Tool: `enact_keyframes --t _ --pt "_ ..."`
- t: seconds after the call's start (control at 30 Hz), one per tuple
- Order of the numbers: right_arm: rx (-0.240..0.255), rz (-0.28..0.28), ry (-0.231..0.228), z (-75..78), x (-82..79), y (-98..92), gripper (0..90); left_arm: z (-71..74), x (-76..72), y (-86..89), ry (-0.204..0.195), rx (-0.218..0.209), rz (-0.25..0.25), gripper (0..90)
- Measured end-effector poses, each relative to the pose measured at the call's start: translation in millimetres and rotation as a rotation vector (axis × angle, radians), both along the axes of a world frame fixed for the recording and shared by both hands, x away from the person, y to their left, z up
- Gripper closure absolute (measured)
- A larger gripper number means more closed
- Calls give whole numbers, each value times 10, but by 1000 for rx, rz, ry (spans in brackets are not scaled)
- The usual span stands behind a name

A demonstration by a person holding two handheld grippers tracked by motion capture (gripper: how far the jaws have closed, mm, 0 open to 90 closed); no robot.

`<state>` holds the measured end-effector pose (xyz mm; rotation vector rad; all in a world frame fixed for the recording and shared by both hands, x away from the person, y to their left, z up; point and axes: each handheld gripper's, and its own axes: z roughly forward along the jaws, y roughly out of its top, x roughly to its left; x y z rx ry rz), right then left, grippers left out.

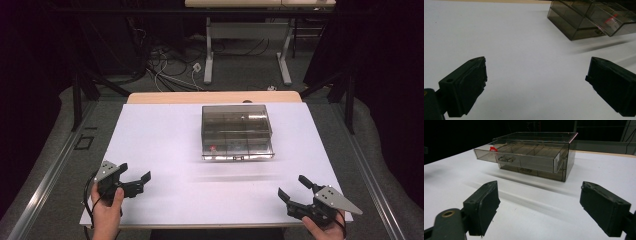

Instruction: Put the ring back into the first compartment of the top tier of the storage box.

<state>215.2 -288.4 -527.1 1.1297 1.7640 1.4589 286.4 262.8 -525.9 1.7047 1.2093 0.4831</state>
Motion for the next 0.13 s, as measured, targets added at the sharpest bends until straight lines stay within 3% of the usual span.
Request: enact_keyframes --t 0.13 --pt "1 -1 3 -3 3 -7 150 -6 3 -14 5 8 -10 32"
